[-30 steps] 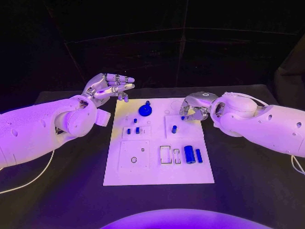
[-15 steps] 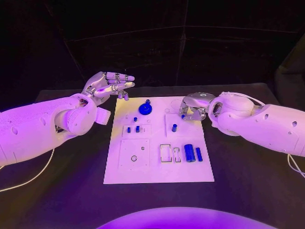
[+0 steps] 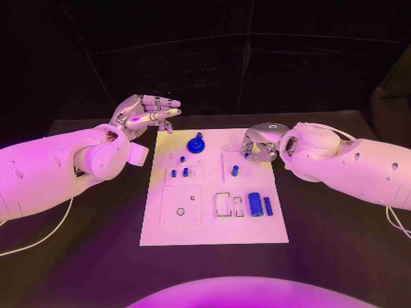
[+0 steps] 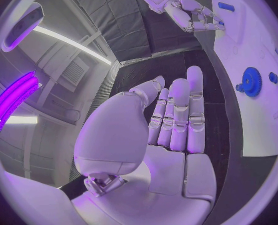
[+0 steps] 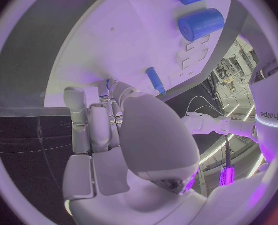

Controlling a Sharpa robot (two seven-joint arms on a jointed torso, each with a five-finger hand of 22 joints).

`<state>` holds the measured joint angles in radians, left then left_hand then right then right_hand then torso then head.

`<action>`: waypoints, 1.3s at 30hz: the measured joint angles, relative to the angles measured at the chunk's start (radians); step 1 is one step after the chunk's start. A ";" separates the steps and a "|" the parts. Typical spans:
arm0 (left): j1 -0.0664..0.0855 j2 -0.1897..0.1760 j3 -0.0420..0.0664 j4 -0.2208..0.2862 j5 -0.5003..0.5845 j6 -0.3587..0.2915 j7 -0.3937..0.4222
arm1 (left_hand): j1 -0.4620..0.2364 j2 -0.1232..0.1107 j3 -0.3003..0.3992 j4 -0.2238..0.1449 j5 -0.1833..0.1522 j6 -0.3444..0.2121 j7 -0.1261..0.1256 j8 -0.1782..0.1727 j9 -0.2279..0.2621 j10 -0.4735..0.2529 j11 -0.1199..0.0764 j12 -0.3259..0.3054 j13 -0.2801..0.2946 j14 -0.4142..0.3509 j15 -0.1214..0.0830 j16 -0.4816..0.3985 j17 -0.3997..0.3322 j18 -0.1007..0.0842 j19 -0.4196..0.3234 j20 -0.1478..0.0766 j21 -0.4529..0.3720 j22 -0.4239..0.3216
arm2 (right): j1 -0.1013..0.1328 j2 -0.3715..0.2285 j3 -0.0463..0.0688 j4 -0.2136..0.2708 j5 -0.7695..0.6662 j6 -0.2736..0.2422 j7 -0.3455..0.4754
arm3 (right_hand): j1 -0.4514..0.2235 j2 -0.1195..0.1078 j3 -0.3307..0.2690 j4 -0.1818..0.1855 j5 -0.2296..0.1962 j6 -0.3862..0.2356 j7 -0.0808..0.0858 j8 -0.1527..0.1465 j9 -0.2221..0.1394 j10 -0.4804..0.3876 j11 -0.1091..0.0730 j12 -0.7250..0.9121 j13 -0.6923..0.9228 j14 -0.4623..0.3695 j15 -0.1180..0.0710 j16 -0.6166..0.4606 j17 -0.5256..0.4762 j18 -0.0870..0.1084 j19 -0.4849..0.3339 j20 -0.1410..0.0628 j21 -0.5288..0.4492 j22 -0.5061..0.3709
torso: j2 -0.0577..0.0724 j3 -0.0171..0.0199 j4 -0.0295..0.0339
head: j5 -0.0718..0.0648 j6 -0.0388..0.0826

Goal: Assemble the parts on the task board

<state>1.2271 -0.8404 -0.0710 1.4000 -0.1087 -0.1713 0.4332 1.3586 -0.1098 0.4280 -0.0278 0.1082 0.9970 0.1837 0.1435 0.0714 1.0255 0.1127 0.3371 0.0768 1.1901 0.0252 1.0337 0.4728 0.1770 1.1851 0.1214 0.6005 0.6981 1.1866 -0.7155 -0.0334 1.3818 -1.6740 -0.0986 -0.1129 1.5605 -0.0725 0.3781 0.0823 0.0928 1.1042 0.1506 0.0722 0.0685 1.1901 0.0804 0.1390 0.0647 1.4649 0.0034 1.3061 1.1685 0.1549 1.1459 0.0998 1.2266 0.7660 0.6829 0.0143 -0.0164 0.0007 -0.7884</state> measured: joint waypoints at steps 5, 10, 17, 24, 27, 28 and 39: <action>0.000 0.000 0.000 -0.002 0.000 0.000 0.000 | 0.000 0.000 0.000 0.000 0.000 -0.004 0.004 0.000 0.000 0.000 0.000 0.004 0.000 0.000 0.000 0.000 -0.001 0.000 0.000 0.000 0.000 0.000 | -0.004 0.000 -0.002 0.010 -0.020 -0.014 -0.017 | -0.026 -0.006 0.042 -0.020 0.000 0.007 0.000 0.000 0.000 0.007 0.000 -0.006 0.000 0.000 0.000 0.000 0.000 0.000 0.000 0.000 0.005 0.011 | 0.000 0.0001 -0.0007 | -0.002 0.000; 0.000 0.000 0.000 -0.005 0.000 0.000 0.000 | 0.000 0.000 0.003 -0.003 0.000 -0.004 0.004 0.000 0.000 0.000 0.000 0.004 0.000 -0.004 -0.004 0.000 -0.002 0.000 -0.003 -0.004 0.000 -0.001 | -0.007 -0.012 -0.003 0.030 -0.037 -0.030 -0.033 | -0.049 -0.018 0.075 -0.040 0.000 0.007 0.000 0.000 0.000 0.007 0.000 -0.013 0.000 0.000 0.000 0.004 -0.003 0.000 0.000 0.000 0.012 0.015 | 0.000 0.0002 -0.0012 | -0.003 0.001; 0.000 0.000 0.000 -0.010 0.001 0.000 0.002 | 0.000 0.000 0.004 -0.010 0.000 -0.004 0.004 0.005 0.000 0.000 0.000 0.010 0.000 -0.007 0.000 0.000 -0.006 0.000 -0.004 -0.004 0.000 -0.002 | -0.008 -0.038 -0.003 0.067 -0.036 -0.057 -0.047 | -0.059 -0.020 0.087 -0.045 0.000 0.007 0.000 -0.001 -0.001 0.007 0.000 -0.018 0.000 0.000 0.000 0.004 -0.003 0.000 0.000 0.000 0.017 0.020 | -0.001 0.0000 -0.0012 | -0.006 0.003; 0.000 0.001 0.000 -0.018 0.001 -0.001 0.006 | 0.005 0.005 0.007 -0.013 0.004 -0.004 0.004 0.005 0.000 0.000 0.000 0.011 0.000 -0.007 0.000 0.000 -0.006 0.000 -0.004 -0.004 0.000 -0.002 | -0.008 -0.054 -0.003 0.093 -0.023 -0.092 -0.057 | -0.066 -0.027 0.092 -0.051 0.000 0.007 0.000 0.000 -0.001 0.007 0.000 -0.017 0.001 0.000 0.000 0.004 -0.003 0.000 0.003 0.004 0.017 0.026 | -0.001 -0.0001 -0.0012 | -0.007 0.006; 0.000 0.002 0.000 -0.022 0.001 -0.002 0.008 | 0.005 0.005 0.007 -0.012 0.004 -0.004 0.004 0.005 0.000 0.000 0.000 0.010 0.000 -0.007 0.000 0.000 -0.006 0.000 -0.004 -0.004 0.000 -0.002 | -0.007 -0.062 -0.002 0.105 -0.018 -0.107 -0.060 | -0.070 -0.031 0.096 -0.054 0.000 0.007 0.000 0.000 -0.001 0.007 0.000 -0.019 0.001 0.000 0.000 0.009 -0.002 0.000 0.003 0.004 0.023 0.032 | 0.000 -0.0003 -0.0011 | -0.007 0.006; 0.000 0.002 0.000 -0.023 0.001 -0.002 0.009 | 0.005 0.005 0.007 -0.013 0.004 -0.004 0.004 0.005 0.000 0.000 0.000 0.010 0.000 -0.007 0.000 0.000 -0.005 0.000 -0.004 -0.004 0.000 -0.002 | -0.007 -0.066 -0.002 0.110 -0.016 -0.111 -0.060 | -0.071 -0.032 0.099 -0.052 0.000 0.007 0.000 0.000 -0.001 0.007 0.000 -0.021 0.001 0.000 0.000 0.009 -0.002 0.000 0.003 0.004 0.023 0.034 | 0.000 -0.0003 -0.0009 | -0.007 0.006; 0.000 0.005 0.000 -0.026 0.001 -0.002 0.011 | 0.005 0.005 0.007 -0.012 0.004 -0.004 0.004 0.005 0.000 0.000 0.000 0.010 0.000 -0.007 0.000 0.000 -0.005 0.000 -0.003 -0.004 0.000 -0.002 | -0.006 -0.101 -0.001 0.238 0.010 -0.155 -0.064 | -0.075 -0.028 0.107 -0.061 0.000 0.007 0.000 0.000 -0.001 0.007 0.000 -0.021 0.001 0.000 0.000 0.012 0.001 0.000 0.011 0.004 0.029 0.041 | 0.000 -0.0002 -0.0003 | 0.009 0.006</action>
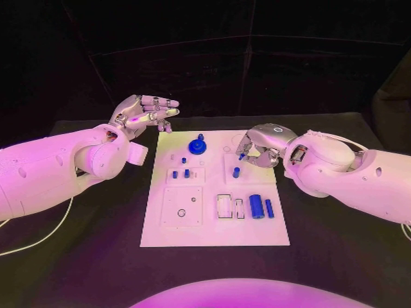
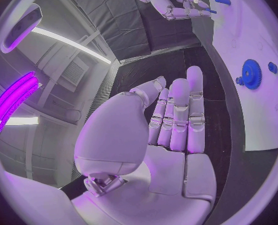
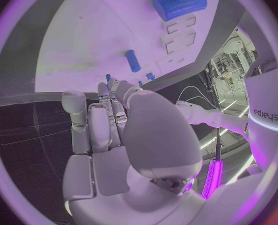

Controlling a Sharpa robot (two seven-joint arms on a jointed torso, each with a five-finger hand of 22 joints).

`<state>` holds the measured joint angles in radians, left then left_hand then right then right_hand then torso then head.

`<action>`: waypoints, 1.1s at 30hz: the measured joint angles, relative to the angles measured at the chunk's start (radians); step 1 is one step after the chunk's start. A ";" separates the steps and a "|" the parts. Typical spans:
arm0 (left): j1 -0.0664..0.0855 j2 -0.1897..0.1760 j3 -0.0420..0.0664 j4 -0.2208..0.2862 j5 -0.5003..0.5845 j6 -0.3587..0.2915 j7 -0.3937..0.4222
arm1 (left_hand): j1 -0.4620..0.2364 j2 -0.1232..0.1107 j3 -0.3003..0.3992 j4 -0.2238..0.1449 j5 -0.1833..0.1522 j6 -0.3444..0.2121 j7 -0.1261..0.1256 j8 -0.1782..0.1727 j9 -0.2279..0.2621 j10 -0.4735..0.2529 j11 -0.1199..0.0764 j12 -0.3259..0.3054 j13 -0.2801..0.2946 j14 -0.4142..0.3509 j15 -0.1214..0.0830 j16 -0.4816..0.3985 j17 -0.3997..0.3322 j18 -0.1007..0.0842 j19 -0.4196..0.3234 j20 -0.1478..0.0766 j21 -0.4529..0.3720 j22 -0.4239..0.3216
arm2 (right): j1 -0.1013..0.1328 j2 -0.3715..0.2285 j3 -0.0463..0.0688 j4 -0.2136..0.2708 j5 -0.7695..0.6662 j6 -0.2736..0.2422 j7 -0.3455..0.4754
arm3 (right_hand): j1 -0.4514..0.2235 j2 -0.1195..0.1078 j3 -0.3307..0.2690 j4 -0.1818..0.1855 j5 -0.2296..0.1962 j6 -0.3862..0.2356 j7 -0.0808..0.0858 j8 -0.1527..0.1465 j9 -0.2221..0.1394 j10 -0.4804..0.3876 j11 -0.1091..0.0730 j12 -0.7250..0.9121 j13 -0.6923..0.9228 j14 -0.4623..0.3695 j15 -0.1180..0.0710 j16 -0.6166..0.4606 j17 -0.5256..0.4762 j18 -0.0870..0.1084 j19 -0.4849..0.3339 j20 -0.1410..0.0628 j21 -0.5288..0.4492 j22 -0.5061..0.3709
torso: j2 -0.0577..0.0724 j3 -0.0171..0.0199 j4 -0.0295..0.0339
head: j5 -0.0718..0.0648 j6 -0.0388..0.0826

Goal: Assemble the parts on the task board

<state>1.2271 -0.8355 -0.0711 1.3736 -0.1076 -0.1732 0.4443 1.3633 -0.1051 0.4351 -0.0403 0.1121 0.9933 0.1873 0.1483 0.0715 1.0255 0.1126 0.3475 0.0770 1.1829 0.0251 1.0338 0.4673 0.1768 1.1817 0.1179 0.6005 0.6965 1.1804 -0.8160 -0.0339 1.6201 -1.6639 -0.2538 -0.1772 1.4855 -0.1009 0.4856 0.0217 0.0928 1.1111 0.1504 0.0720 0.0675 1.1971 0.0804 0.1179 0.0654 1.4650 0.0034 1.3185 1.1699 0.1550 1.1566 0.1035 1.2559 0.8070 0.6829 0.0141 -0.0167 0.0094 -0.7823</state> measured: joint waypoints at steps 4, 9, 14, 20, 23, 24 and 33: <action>0.000 0.004 0.000 0.001 0.000 0.000 0.000 | 0.000 0.000 0.000 0.000 0.000 0.000 0.000 0.000 0.000 0.000 0.000 0.000 0.000 0.000 0.000 0.000 0.000 0.000 0.000 0.000 0.000 0.000 | 0.000 0.015 0.000 0.043 0.007 -0.007 0.000 | -0.004 -0.004 0.004 -0.004 0.000 0.000 0.000 0.000 0.000 0.000 0.000 0.000 0.000 0.000 0.000 0.000 0.000 0.000 0.000 0.000 0.000 0.001 | 0.000 -0.0002 0.0000 | 0.006 -0.002; 0.000 0.008 0.000 0.001 0.000 0.001 0.000 | 0.000 0.000 0.000 0.000 0.000 0.000 0.000 0.007 0.000 -0.004 0.004 0.005 -0.001 0.000 0.000 0.000 -0.003 0.000 0.000 0.000 0.000 0.000 | 0.000 0.055 0.000 0.064 0.012 -0.007 0.000 | -0.004 -0.004 0.004 -0.004 0.000 0.000 0.000 0.000 0.000 0.000 0.000 0.000 0.000 0.000 0.000 0.000 0.000 0.000 0.000 0.000 0.000 0.001 | 0.001 -0.0011 0.0009 | 0.018 -0.009; 0.000 0.011 0.000 0.001 0.000 0.001 0.001 | 0.000 0.000 0.000 0.000 0.000 0.000 0.000 0.007 0.000 -0.004 0.004 0.005 -0.001 0.000 0.000 0.000 -0.003 0.000 0.000 0.000 0.000 -0.001 | 0.000 0.107 -0.001 0.058 0.015 0.001 0.001 | -0.004 -0.004 0.007 -0.007 0.000 0.000 0.000 0.000 0.000 0.004 0.004 0.000 0.000 0.000 0.000 0.000 -0.002 0.000 0.000 0.000 0.000 0.003 | 0.002 -0.0015 0.0019 | 0.036 -0.017; 0.000 0.016 0.000 0.001 0.000 0.001 0.001 | 0.000 0.000 0.000 0.000 0.000 0.000 0.000 0.007 0.000 -0.004 0.004 0.005 -0.001 0.000 0.000 0.000 -0.004 0.000 0.000 0.000 0.000 -0.001 | -0.007 0.159 -0.019 0.031 0.013 0.029 0.001 | -0.010 -0.006 0.011 -0.007 0.000 0.000 0.000 0.000 0.000 0.004 0.004 0.000 0.000 0.000 0.000 0.000 -0.003 0.000 0.000 0.000 0.006 0.005 | 0.002 -0.0014 0.0015 | 0.051 -0.025; 0.000 0.018 0.000 0.001 0.000 0.002 0.001 | 0.000 0.000 0.000 0.000 0.000 0.000 0.000 0.007 0.000 -0.004 0.004 0.005 -0.001 0.000 0.000 0.000 -0.004 0.000 0.000 0.000 0.000 -0.001 | -0.013 0.173 -0.026 0.022 0.012 0.043 0.001 | -0.013 -0.003 0.012 -0.007 0.000 0.000 0.000 0.000 0.000 0.004 0.004 -0.004 0.000 0.000 0.000 0.000 -0.003 0.000 0.000 0.000 0.006 0.008 | 0.002 -0.0014 0.0013 | 0.054 -0.029; 0.000 0.018 0.000 0.001 0.000 0.002 0.001 | 0.000 0.000 0.000 0.000 0.000 0.000 0.000 0.007 0.000 -0.004 0.004 0.005 -0.001 0.000 0.000 0.000 -0.004 0.000 0.000 0.000 0.000 -0.001 | -0.016 0.178 -0.027 0.019 0.011 0.049 0.001 | -0.013 -0.003 0.012 -0.007 0.000 0.000 0.000 0.000 0.000 0.004 0.004 -0.004 0.000 0.000 0.000 0.000 -0.003 0.000 0.000 0.000 0.006 0.008 | 0.002 -0.0013 0.0012 | 0.056 -0.030; 0.001 0.021 0.000 0.001 0.000 0.003 0.000 | 0.000 0.000 0.000 0.000 0.000 0.000 0.000 0.007 0.000 -0.004 0.004 0.005 -0.001 0.000 0.000 0.000 -0.004 0.000 0.000 0.000 0.000 -0.001 | -0.046 0.216 -0.033 -0.011 -0.005 0.084 0.000 | -0.018 -0.008 0.014 -0.009 0.000 0.000 0.000 -0.003 0.000 0.004 0.004 -0.004 0.000 0.000 0.000 0.000 -0.004 0.000 0.000 0.000 0.006 0.009 | 0.002 -0.0001 0.0002 | 0.069 -0.039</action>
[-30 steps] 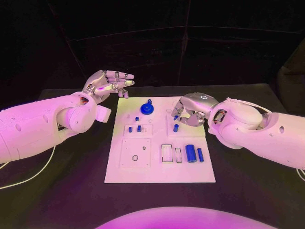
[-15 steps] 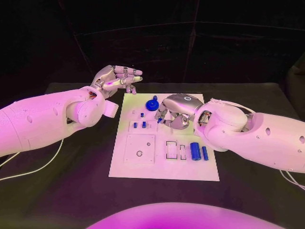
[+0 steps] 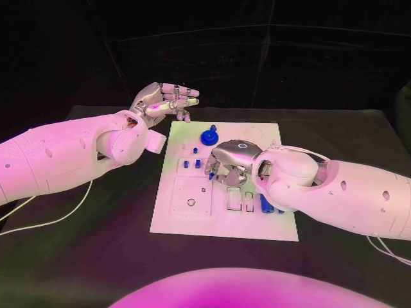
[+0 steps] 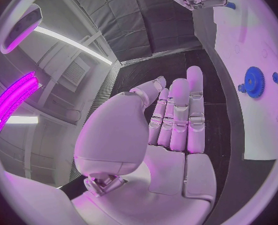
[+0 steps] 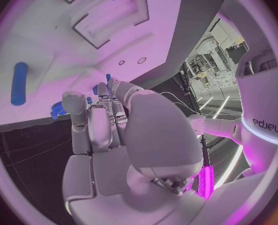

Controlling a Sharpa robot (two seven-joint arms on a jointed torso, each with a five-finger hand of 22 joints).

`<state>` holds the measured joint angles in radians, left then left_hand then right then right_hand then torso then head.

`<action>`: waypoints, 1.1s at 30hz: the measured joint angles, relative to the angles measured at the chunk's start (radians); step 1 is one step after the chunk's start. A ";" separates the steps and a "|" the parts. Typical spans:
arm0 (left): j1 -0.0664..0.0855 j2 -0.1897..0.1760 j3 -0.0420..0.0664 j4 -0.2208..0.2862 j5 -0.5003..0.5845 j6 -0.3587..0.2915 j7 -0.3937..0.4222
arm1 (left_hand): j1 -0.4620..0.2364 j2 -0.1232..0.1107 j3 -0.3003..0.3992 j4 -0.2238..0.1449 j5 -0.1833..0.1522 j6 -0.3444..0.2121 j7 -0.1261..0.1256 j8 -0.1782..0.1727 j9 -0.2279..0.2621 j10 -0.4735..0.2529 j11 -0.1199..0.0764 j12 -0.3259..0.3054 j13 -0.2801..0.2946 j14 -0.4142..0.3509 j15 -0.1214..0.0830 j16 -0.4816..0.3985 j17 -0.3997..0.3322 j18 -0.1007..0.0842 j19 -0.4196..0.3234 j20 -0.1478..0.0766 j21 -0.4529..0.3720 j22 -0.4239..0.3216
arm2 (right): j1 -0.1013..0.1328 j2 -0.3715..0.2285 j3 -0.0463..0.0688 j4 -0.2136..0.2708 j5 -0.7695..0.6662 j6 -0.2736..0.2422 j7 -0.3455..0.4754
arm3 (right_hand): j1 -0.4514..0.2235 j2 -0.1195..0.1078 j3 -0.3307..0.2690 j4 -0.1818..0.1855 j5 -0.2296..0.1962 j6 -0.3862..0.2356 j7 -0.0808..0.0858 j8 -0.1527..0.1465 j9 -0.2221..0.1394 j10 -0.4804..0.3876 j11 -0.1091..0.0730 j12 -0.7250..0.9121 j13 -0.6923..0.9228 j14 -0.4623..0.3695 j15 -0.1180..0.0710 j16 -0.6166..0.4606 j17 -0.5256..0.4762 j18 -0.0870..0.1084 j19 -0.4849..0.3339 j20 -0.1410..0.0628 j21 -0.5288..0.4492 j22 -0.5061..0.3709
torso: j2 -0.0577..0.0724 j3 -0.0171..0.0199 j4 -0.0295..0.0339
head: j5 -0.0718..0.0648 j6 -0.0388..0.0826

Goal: Assemble the parts on the task board

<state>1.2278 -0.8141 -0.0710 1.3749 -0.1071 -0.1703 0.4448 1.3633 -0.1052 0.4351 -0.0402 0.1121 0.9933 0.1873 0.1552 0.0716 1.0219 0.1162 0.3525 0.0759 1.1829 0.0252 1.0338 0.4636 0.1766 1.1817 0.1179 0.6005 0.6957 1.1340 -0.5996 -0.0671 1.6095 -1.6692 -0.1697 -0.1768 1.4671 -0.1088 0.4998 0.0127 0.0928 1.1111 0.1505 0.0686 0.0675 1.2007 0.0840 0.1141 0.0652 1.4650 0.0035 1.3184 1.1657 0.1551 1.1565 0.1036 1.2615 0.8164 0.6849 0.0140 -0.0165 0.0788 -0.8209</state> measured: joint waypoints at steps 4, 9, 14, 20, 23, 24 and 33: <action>0.000 0.000 0.000 0.000 0.000 0.000 0.000 | 0.000 0.000 0.000 0.000 0.000 0.000 0.000 0.000 0.000 0.000 0.000 0.000 0.000 0.000 0.000 0.000 0.000 0.000 0.000 0.000 0.000 0.000 | -0.005 0.014 0.000 -0.009 -0.008 0.007 0.001 | 0.000 0.000 0.000 0.000 0.000 0.000 0.000 0.000 0.000 0.000 0.000 0.000 0.000 0.000 0.000 0.000 0.000 0.000 0.000 0.000 0.000 0.000 | 0.000 0.0000 0.0000 | 0.004 -0.002; 0.000 0.001 0.000 -0.001 0.000 0.000 -0.001 | 0.000 0.000 0.000 0.000 0.000 0.000 0.000 0.000 0.000 0.000 0.000 0.000 0.000 0.000 0.000 0.000 0.000 0.000 0.000 0.000 0.000 0.000 | -0.014 0.027 0.000 -0.013 -0.016 0.012 0.004 | 0.000 0.000 0.000 0.000 0.000 0.000 0.000 0.000 0.000 0.000 0.000 0.000 0.000 0.000 0.000 0.000 0.000 0.000 0.000 0.000 0.000 0.002 | -0.001 -0.0002 0.0000 | 0.008 -0.005; 0.000 0.002 0.000 -0.001 0.000 0.000 -0.001 | 0.000 0.000 0.000 0.000 0.000 0.000 0.000 0.000 0.000 0.000 0.000 0.000 0.000 0.000 0.000 0.000 0.000 0.000 0.000 0.000 0.000 0.000 | -0.023 0.036 -0.001 -0.015 -0.022 0.015 0.008 | 0.000 0.000 0.000 0.000 0.000 0.000 0.000 0.000 0.000 0.000 0.000 0.000 0.000 0.000 0.000 0.000 0.000 0.000 0.000 0.000 0.000 0.002 | -0.001 -0.0004 0.0000 | 0.011 -0.008; 0.000 0.002 0.000 -0.002 0.000 0.000 -0.002 | 0.000 0.000 0.000 0.000 0.000 0.000 0.000 0.000 0.000 0.000 0.000 0.000 0.000 0.000 0.000 0.000 0.000 0.000 0.000 0.000 0.000 0.000 | -0.028 0.038 -0.001 -0.015 -0.026 0.018 0.012 | 0.000 0.000 0.000 0.000 0.000 0.000 0.000 0.000 0.000 0.000 0.000 0.000 0.000 0.000 0.000 0.000 0.000 0.000 0.003 0.003 0.000 0.002 | -0.001 -0.0006 0.0003 | 0.015 -0.012; 0.000 0.002 0.000 -0.002 0.000 0.000 -0.002 | 0.000 0.000 0.000 0.000 0.000 0.000 0.000 0.000 0.000 0.000 0.000 0.000 -0.001 0.000 0.000 0.000 -0.001 0.000 0.000 0.000 -0.004 -0.001 | -0.031 0.038 -0.001 -0.012 -0.027 0.020 0.014 | 0.000 0.000 0.000 0.000 0.000 0.000 0.000 0.000 0.000 0.000 0.000 0.000 0.000 0.000 0.000 0.000 0.000 0.000 0.004 0.004 0.000 0.002 | -0.001 -0.0008 0.0004 | 0.016 -0.014; 0.000 0.002 0.000 -0.003 0.000 0.000 -0.002 | 0.000 0.000 0.000 0.000 0.000 0.000 0.000 0.000 0.000 0.000 0.000 0.000 -0.001 0.000 0.000 0.000 -0.001 0.000 0.000 0.000 -0.004 -0.001 | -0.031 0.038 -0.001 -0.012 -0.028 0.022 0.015 | 0.000 0.000 0.000 0.000 0.000 0.000 0.000 0.000 0.000 0.000 0.000 0.000 0.000 0.000 0.000 0.000 0.000 0.000 0.004 0.004 0.000 0.002 | -0.001 -0.0009 0.0004 | 0.017 -0.014; 0.000 0.003 0.000 -0.005 0.000 0.000 -0.003 | 0.000 0.000 0.000 0.000 0.000 0.000 0.000 0.000 0.000 0.000 0.000 0.000 -0.001 0.000 0.000 0.000 -0.001 0.000 0.000 0.000 -0.004 -0.001 | -0.037 0.040 -0.001 -0.015 -0.030 0.031 0.019 | 0.000 0.000 0.000 0.000 0.000 0.000 0.000 0.000 0.000 0.000 0.000 0.000 0.000 0.000 0.000 0.000 0.000 0.000 0.004 0.004 0.000 0.002 | -0.002 -0.0010 0.0004 | 0.019 -0.016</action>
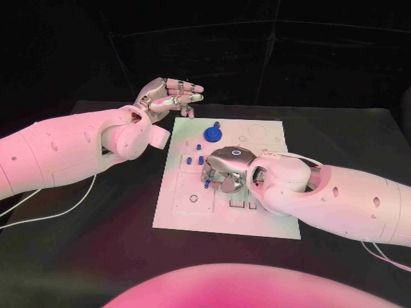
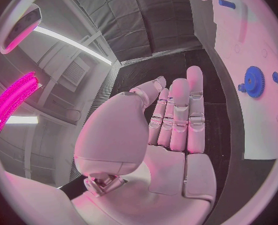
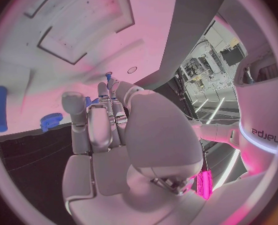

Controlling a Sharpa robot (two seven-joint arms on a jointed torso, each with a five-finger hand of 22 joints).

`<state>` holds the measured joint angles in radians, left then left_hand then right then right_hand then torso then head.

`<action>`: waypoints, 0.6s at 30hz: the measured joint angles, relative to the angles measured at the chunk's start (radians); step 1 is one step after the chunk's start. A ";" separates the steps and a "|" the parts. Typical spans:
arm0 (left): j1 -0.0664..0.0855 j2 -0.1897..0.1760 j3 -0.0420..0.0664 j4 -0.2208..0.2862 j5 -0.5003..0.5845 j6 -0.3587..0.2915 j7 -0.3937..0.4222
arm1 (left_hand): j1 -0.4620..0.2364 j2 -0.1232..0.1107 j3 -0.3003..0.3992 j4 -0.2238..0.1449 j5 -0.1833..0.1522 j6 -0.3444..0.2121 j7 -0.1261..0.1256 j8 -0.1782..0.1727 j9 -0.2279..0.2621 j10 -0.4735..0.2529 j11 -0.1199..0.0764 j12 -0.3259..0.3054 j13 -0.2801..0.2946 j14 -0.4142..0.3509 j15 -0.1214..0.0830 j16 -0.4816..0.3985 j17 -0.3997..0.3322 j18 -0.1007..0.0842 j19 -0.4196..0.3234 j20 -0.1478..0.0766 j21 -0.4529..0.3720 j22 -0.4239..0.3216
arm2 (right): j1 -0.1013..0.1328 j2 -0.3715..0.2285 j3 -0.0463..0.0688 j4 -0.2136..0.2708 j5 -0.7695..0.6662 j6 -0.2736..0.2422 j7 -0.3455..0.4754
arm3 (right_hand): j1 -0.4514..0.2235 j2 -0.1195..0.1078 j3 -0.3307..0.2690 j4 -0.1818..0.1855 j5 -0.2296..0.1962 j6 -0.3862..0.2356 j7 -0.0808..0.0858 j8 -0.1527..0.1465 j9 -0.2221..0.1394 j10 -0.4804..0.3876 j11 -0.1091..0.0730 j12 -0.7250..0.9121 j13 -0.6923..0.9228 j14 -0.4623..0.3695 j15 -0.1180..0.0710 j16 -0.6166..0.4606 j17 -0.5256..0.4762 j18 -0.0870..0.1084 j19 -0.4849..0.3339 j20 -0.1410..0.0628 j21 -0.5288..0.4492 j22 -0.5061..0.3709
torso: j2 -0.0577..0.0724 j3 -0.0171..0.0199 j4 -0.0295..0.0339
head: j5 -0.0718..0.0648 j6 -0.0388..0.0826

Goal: Assemble the parts on the task board

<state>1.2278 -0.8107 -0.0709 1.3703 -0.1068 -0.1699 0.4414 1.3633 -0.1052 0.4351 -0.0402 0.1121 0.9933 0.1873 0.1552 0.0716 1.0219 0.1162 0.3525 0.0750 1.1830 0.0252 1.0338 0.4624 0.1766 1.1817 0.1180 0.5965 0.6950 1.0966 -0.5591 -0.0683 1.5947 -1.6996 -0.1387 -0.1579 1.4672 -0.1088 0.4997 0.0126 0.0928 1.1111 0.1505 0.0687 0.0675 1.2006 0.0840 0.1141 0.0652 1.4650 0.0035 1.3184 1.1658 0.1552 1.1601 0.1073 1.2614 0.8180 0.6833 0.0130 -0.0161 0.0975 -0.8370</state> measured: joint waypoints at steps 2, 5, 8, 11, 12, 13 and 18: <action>0.000 0.000 0.000 0.000 0.000 0.000 0.000 | 0.000 0.000 0.000 0.000 0.000 0.000 0.000 0.000 0.000 0.000 0.000 0.000 0.000 0.000 0.000 0.000 0.000 0.000 0.000 0.000 0.000 0.000 | -0.001 0.000 0.000 0.000 0.000 0.001 0.000 | 0.000 0.000 0.000 0.000 0.000 0.000 0.000 0.000 0.000 0.000 0.000 0.000 0.000 0.000 0.000 0.000 -0.001 0.000 0.000 0.000 0.000 0.000 | 0.000 0.0000 0.0000 | 0.000 0.000; 0.000 0.000 0.000 -0.001 0.000 0.000 -0.001 | 0.000 0.000 0.000 0.000 0.000 0.000 0.000 0.000 0.000 0.000 0.000 0.000 0.000 0.000 0.000 0.000 0.000 0.000 0.000 0.000 0.000 0.000 | -0.002 0.001 0.000 0.000 -0.001 0.003 0.001 | -0.005 0.005 0.000 0.000 0.000 0.000 0.000 0.000 0.000 0.000 0.000 0.000 0.000 0.000 0.000 0.000 -0.001 0.000 0.000 0.000 0.000 0.001 | 0.000 0.0000 0.0000 | 0.000 -0.001; 0.000 0.000 0.000 -0.002 0.000 0.000 -0.001 | 0.000 0.000 0.000 0.000 0.000 0.000 0.000 0.000 0.000 0.000 0.000 0.000 0.000 0.000 0.000 0.000 0.000 0.000 0.000 0.000 0.000 0.000 | -0.003 0.002 0.000 0.000 -0.002 0.005 0.001 | -0.005 0.005 0.000 0.000 0.000 0.000 0.000 0.000 0.000 0.000 0.000 0.000 0.000 0.000 0.000 0.000 -0.001 0.000 0.000 0.000 0.000 0.001 | 0.000 0.0000 0.0000 | 0.001 -0.001; 0.000 0.000 0.000 -0.002 0.000 0.000 -0.001 | 0.000 0.000 0.000 0.000 0.000 0.000 0.000 0.000 0.000 0.000 0.000 0.000 0.000 0.000 0.000 0.000 0.000 0.000 0.000 0.000 0.000 0.000 | -0.004 0.003 0.000 -0.002 -0.002 0.008 0.002 | -0.005 0.005 0.000 0.000 0.000 0.000 0.000 0.000 0.000 0.000 0.000 0.000 0.000 0.000 0.000 0.000 -0.001 0.000 0.000 0.000 0.000 0.001 | 0.000 0.0001 -0.0001 | 0.001 -0.001; 0.000 0.000 0.000 -0.002 0.000 0.001 -0.001 | 0.000 0.000 0.000 0.000 0.000 0.000 0.000 0.000 0.000 0.000 0.000 0.000 0.000 0.000 0.000 0.000 0.000 0.000 0.000 0.000 0.000 0.000 | -0.004 0.004 0.000 -0.004 -0.003 0.009 0.002 | -0.005 0.005 0.000 0.000 0.000 0.000 0.000 0.000 0.000 0.000 0.000 0.000 0.000 0.000 0.000 0.000 -0.001 0.000 0.000 0.000 0.000 0.001 | 0.000 0.0003 0.0000 | 0.001 -0.001; 0.000 0.000 0.000 -0.003 0.000 0.001 -0.002 | 0.000 0.000 0.000 0.000 0.000 0.000 0.000 0.000 0.000 0.000 0.000 0.000 0.000 0.000 0.000 0.000 0.000 0.000 0.000 0.000 0.000 0.000 | -0.004 0.005 0.000 -0.005 -0.003 0.009 0.002 | -0.005 0.005 0.000 0.000 0.000 0.000 0.000 0.000 0.000 0.000 0.000 0.000 0.000 0.000 0.000 0.000 -0.001 0.000 0.000 0.000 0.000 0.001 | 0.000 0.0004 -0.0001 | 0.001 -0.001; 0.000 0.001 0.000 -0.003 0.000 0.001 -0.002 | 0.000 0.000 0.000 0.000 0.000 0.000 0.000 0.000 0.000 0.000 0.000 0.000 0.000 0.000 0.000 0.000 0.000 0.000 0.000 0.000 0.000 0.000 | -0.005 0.009 0.000 -0.011 -0.008 0.014 0.001 | -0.009 0.002 0.003 -0.003 0.000 0.000 0.000 0.000 0.000 0.000 0.000 -0.002 0.000 0.000 0.000 0.000 -0.002 0.000 0.000 0.000 0.000 0.001 | 0.000 0.0004 -0.0001 | 0.001 -0.003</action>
<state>1.2278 -0.8101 -0.0709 1.3673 -0.1067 -0.1689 0.4391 1.3633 -0.1052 0.4352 -0.0402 0.1121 0.9934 0.1873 0.1552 0.0716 1.0219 0.1162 0.3525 0.0751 1.1830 0.0252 1.0338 0.4625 0.1765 1.1817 0.1180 0.5965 0.6952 1.0921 -0.5503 -0.0684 1.5842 -1.7075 -0.1251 -0.1568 1.4587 -0.1067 0.5024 0.0098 0.0928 1.1110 0.1505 0.0687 0.0672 1.2006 0.0840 0.1123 0.0652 1.4650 0.0035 1.3184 1.1634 0.1552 1.1601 0.1073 1.2614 0.8189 0.6835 0.0134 -0.0162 0.0987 -0.8397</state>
